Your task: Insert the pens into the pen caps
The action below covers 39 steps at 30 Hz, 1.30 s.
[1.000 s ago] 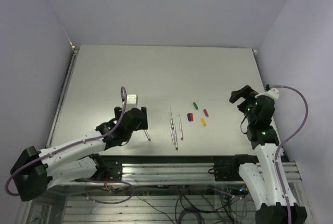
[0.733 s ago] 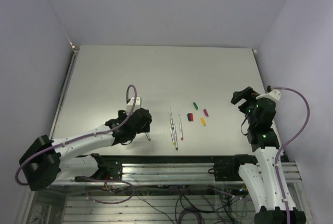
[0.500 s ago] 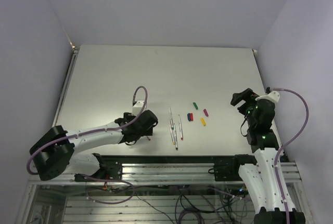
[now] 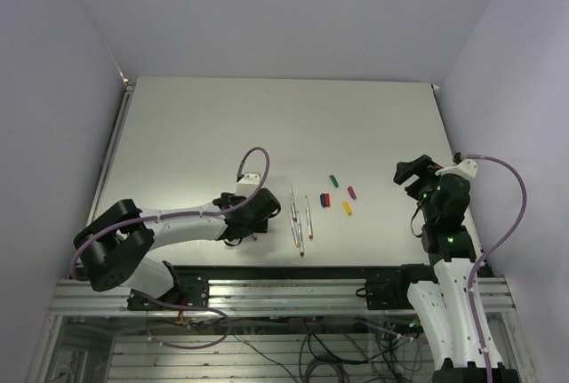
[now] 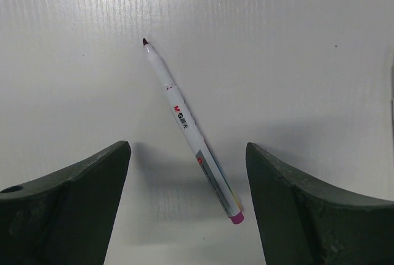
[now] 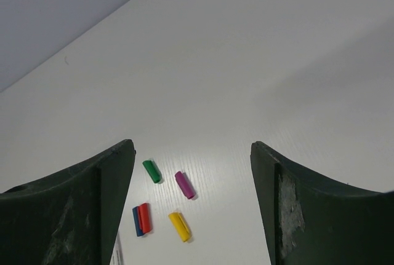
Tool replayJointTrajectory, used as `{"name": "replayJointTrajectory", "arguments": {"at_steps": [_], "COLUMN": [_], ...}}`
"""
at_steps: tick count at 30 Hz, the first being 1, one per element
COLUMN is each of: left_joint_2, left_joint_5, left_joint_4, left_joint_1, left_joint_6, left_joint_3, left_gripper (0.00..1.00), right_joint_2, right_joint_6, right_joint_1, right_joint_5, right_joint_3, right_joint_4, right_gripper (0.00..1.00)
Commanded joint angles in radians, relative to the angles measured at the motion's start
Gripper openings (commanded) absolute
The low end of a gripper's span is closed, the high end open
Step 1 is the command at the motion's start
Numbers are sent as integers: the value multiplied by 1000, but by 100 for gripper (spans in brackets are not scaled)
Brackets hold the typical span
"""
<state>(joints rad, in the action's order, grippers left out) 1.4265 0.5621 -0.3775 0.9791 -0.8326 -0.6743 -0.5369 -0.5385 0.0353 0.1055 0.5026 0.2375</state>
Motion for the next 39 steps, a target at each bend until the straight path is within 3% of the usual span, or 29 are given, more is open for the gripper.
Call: {"name": "replayJointTrajectory", "arguments": {"at_steps": [1, 11, 20, 25, 31, 32, 33, 39], "left_joint_2": [18, 48, 83, 96, 84, 86, 90, 125], "left_joint_5": [-14, -55, -114, -113, -117, -117, -119, -114], "left_joint_4": [4, -38, -12, -28, -16, -16, -17, -27], "left_joint_1": [9, 9, 8, 9, 8, 9, 8, 8], "left_joint_6": [-27, -66, -76, -59, -41, -40, -37, -27], "left_joint_3": [-30, -9, 33, 34, 55, 57, 56, 45], "left_gripper": [86, 70, 70, 63, 38, 29, 11, 7], "right_joint_2": [-4, -2, 3, -2, -10, -10, -12, -48], "right_joint_6": [2, -5, -6, -7, -8, -10, -13, -23], "right_joint_1": [-3, -3, -3, -2, -2, -3, -3, -2], "right_joint_5": [-24, -36, -41, -40, -29, -30, -31, -39], "right_joint_3": [-14, -17, 9, 22, 25, 24, 24, 10], "right_joint_4": [-7, 8, 36, 53, 64, 63, 62, 62], "right_gripper": [76, 76, 76, 76, 76, 76, 76, 74]}}
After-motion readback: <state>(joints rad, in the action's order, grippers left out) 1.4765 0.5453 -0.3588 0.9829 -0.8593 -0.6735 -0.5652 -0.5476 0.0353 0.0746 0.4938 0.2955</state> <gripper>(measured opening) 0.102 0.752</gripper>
